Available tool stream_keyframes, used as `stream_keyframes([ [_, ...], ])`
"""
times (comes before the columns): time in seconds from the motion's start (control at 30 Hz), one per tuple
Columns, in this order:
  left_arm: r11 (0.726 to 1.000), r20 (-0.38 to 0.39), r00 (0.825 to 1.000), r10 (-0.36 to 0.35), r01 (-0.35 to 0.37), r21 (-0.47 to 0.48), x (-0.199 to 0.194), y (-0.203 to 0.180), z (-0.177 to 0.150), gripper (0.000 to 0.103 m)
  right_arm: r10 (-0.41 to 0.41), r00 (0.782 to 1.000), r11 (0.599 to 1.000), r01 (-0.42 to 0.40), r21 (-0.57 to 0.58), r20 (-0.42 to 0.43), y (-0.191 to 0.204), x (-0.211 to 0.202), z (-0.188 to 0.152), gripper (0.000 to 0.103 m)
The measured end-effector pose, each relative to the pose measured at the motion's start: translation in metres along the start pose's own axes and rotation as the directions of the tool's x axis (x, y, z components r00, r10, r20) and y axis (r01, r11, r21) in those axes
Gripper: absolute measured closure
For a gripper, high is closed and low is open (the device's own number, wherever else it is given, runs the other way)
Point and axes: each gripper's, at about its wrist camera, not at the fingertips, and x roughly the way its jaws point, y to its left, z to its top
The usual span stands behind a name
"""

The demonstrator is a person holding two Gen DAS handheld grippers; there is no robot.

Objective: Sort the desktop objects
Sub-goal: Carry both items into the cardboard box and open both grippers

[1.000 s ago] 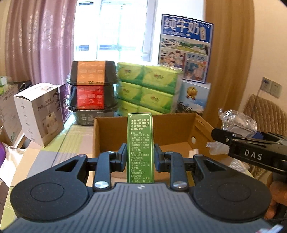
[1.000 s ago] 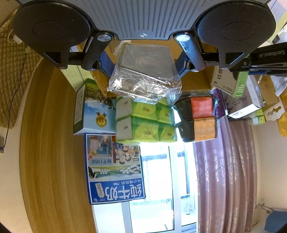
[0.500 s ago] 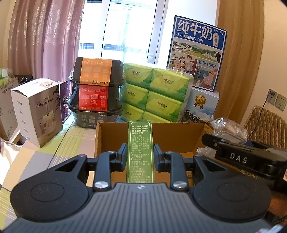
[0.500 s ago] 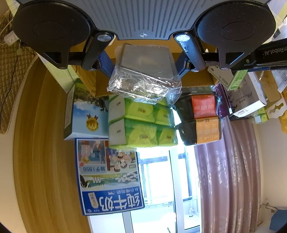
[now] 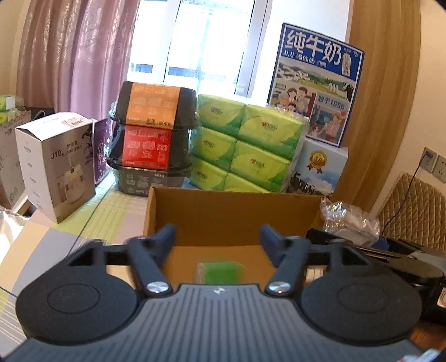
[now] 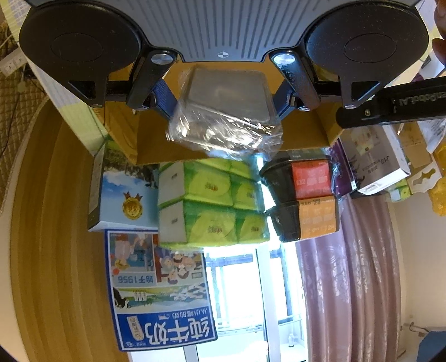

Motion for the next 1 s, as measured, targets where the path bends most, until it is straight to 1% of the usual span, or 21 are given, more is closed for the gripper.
stream_keyframes([
  [0.03,1.0,-0.002,1.0,0.001,-0.001,0.0,0.0,0.001,0.0,0.039,0.006,1.0,1.0,-0.006,0.003,-0.004,0.0,0.002,0.0,0.023],
  [0.07,1.0,-0.002,1.0,0.004,-0.004,0.0,-0.001,0.002,0.0,0.039,0.009,1.0,1.0,-0.009,0.01,0.0,-0.001,0.002,-0.001,0.008],
  [0.1,1.0,0.002,1.0,0.008,-0.008,0.001,-0.002,0.003,0.001,0.039,0.007,1.0,1.0,-0.007,0.018,0.014,-0.002,0.0,-0.002,0.005],
  [0.23,1.0,0.006,1.0,0.019,-0.019,-0.007,-0.005,0.007,0.003,0.039,-0.001,1.0,0.999,0.0,0.044,0.029,-0.006,-0.003,0.001,0.005],
  [0.37,1.0,-0.006,1.0,0.025,-0.025,0.0,-0.004,0.009,0.001,0.039,-0.02,0.999,0.998,0.018,0.052,0.033,-0.01,-0.005,0.003,0.005],
  [0.6,0.999,-0.019,0.999,0.044,-0.044,0.0,-0.004,0.015,0.0,0.039,-0.024,0.999,0.999,0.023,0.04,0.021,-0.01,-0.004,0.0,0.005],
  [1.0,0.999,-0.03,0.998,0.051,-0.051,0.016,-0.009,0.019,-0.001,0.038,-0.031,0.999,0.999,0.031,0.024,0.026,-0.01,-0.01,0.0,0.005],
])
